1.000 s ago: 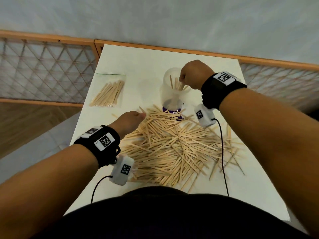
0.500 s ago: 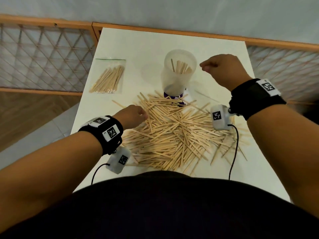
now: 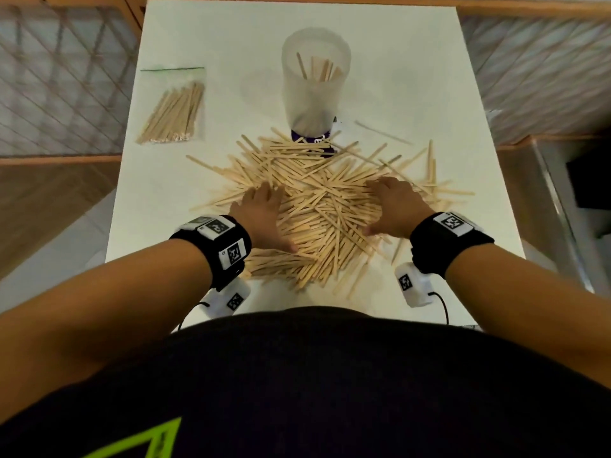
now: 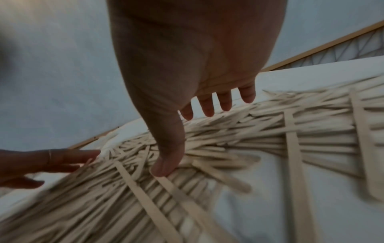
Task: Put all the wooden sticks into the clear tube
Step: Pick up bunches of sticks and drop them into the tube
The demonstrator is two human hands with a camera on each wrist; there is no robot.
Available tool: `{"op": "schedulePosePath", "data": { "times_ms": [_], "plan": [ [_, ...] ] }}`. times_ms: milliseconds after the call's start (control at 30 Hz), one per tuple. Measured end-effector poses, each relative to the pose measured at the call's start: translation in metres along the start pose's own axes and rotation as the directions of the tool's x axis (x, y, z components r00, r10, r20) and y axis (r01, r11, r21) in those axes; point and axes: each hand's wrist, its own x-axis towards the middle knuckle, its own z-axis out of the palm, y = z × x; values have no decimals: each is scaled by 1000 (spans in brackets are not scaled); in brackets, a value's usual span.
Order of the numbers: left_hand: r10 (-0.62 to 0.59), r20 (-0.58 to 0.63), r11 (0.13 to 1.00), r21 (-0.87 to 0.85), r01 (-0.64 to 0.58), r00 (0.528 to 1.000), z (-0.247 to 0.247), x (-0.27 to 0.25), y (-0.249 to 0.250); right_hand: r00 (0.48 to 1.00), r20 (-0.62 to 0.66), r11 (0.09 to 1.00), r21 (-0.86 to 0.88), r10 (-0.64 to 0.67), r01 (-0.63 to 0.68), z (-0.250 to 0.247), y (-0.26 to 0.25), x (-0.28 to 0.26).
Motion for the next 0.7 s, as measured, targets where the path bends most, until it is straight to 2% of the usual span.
{"op": "schedulePosePath", "data": {
  "times_ms": [67,133,233,367,500,700],
  "plan": [
    [1,41,998,64,-3,999,7,-2,2,1000,-3,998,-52,-17,17,10,3,3],
    [15,4,995,99,-15,1000,12,-4,4,999,-34,997,-69,-42,40,17,4,6],
    [41,-155,998,48,-34,987,15,-2,4,989,-127,994,-91,-76,65,16,3,11],
    [83,-322,996,60,-67,943,8,2,6,980,-144,979,-165,-140,115,8,3,21],
    [102,-363,994,65,-84,926,0,4,10,975,-158,984,-103,-157,142,3,4,26],
    [90,-403,994,-15,-105,911,-11,2,11,968,-197,988,-30,-155,152,-4,9,29]
  ]
}}
